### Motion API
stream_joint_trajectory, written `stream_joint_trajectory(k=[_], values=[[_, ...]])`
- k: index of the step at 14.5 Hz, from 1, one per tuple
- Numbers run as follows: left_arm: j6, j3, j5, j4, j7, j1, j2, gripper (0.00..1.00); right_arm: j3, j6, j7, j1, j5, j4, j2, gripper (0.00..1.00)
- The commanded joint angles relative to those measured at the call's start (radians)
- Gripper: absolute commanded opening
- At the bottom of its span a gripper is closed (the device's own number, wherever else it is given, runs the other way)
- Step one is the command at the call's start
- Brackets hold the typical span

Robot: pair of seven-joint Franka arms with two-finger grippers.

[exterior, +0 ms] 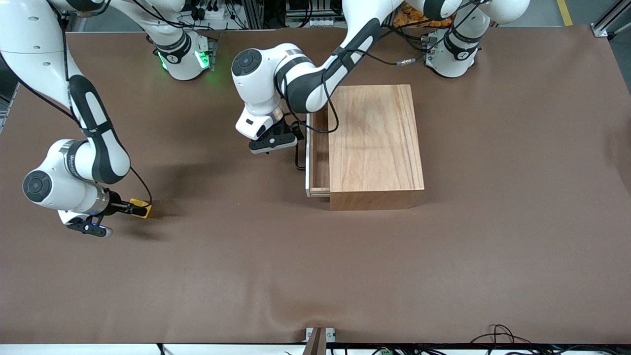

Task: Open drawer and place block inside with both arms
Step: 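Pull the drawer open with the left gripper while the right gripper grasps the cube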

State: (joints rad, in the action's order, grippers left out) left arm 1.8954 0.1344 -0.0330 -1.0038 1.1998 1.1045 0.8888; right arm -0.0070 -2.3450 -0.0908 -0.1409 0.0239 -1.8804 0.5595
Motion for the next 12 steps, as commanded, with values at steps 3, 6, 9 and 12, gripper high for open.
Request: stream_joint_trajectory(k=[3,6,9,12], values=[[0.028,0.001,0.021,0.037,0.029,0.011,0.018,1.00,0.007,-0.045,-0.015,0.000,0.001,-0.011,0.029,1.00],[-0.018,0.002,0.021,0.036,0.026,0.009,0.009,1.00,0.007,-0.045,-0.018,0.000,0.004,-0.011,0.031,0.87],[-0.065,0.014,0.019,0.036,0.027,0.009,0.009,1.00,0.009,-0.045,-0.038,0.000,0.050,-0.010,0.025,0.08],[-0.075,0.037,0.019,0.036,0.030,0.009,0.012,1.00,0.007,-0.036,-0.038,-0.002,0.054,-0.003,0.007,0.09]])
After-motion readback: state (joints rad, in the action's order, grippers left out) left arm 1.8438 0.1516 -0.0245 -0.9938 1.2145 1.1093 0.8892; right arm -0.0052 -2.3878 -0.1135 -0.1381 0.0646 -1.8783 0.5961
